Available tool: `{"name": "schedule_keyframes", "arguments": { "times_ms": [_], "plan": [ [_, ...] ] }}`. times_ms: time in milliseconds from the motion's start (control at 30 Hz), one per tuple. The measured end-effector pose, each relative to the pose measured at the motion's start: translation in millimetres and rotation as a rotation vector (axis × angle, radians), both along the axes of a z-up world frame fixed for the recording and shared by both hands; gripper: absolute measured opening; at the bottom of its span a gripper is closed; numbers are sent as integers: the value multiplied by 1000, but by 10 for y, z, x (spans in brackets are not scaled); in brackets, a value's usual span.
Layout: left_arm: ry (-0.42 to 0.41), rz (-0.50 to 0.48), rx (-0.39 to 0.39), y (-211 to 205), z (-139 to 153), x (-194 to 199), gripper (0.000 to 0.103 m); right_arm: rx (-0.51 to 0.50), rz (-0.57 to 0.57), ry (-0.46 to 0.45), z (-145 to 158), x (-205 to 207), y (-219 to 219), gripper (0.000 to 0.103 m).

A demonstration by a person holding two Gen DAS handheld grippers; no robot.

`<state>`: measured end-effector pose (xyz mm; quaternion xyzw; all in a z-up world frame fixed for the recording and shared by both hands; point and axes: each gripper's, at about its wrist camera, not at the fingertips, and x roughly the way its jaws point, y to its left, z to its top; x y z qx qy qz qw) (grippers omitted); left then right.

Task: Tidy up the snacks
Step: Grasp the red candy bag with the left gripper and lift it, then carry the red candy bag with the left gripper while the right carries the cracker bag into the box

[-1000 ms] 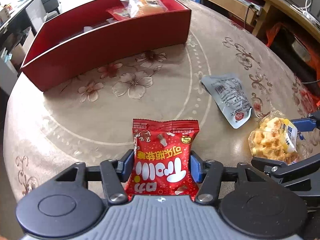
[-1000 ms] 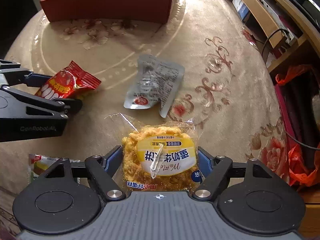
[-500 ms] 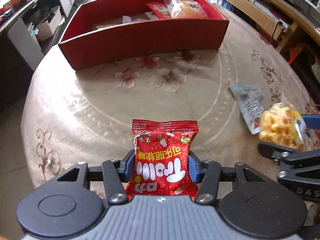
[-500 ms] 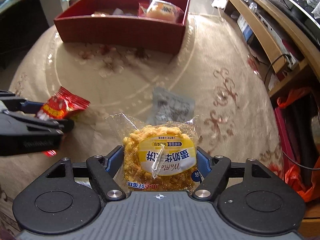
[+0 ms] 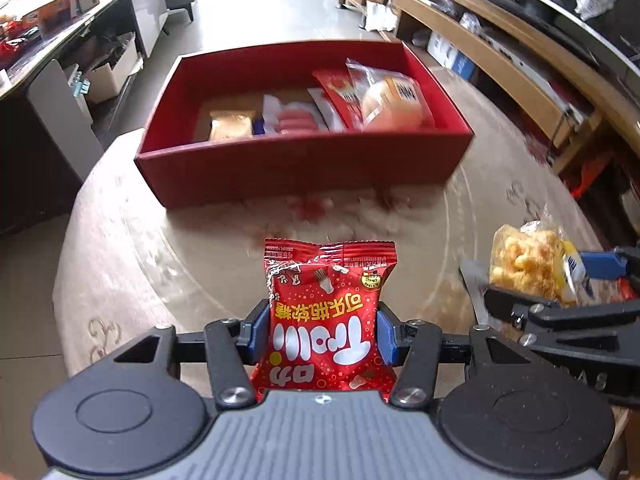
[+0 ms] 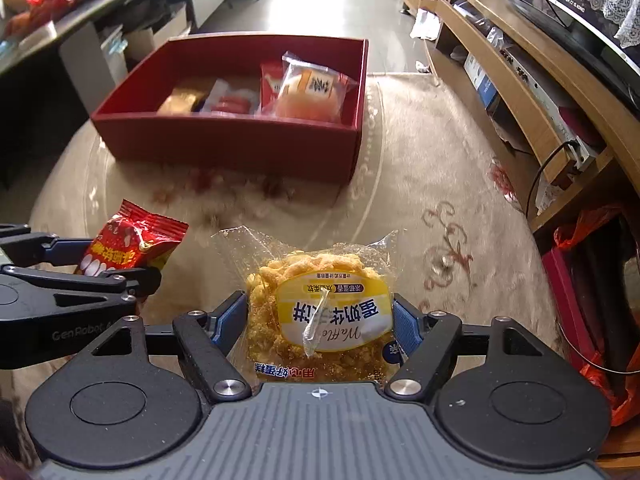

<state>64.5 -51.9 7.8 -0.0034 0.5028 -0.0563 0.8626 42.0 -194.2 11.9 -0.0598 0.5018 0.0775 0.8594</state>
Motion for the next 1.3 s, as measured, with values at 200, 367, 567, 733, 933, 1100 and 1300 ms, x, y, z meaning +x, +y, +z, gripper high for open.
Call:
{"name": "schedule_keyframes", "arguments": {
  "times_ms": [200, 367, 567, 733, 933, 1100, 1300],
  "plan": [
    [-26, 32, 2, 70, 97, 131, 48, 4, -5, -27, 60, 142, 103, 79],
    [-33, 54, -4, 133, 134, 236, 48, 19, -13, -39, 91, 251, 146, 79],
    [-51, 84, 1, 181, 187, 388, 48, 38, -26, -51, 117, 402, 183, 79],
    [-67, 105, 1, 230, 242, 521, 48, 56, -39, -65, 149, 530, 225, 79],
    [-80, 128, -1, 272, 279, 684, 48, 67, -49, -83, 180, 681, 259, 79],
    [-91, 148, -8, 292, 307, 827, 48, 72, -62, -99, 208, 808, 282, 79],
    [-103, 170, -6, 312, 322, 1006, 47, 84, -67, -112, 221, 966, 294, 78]
  ]
}}
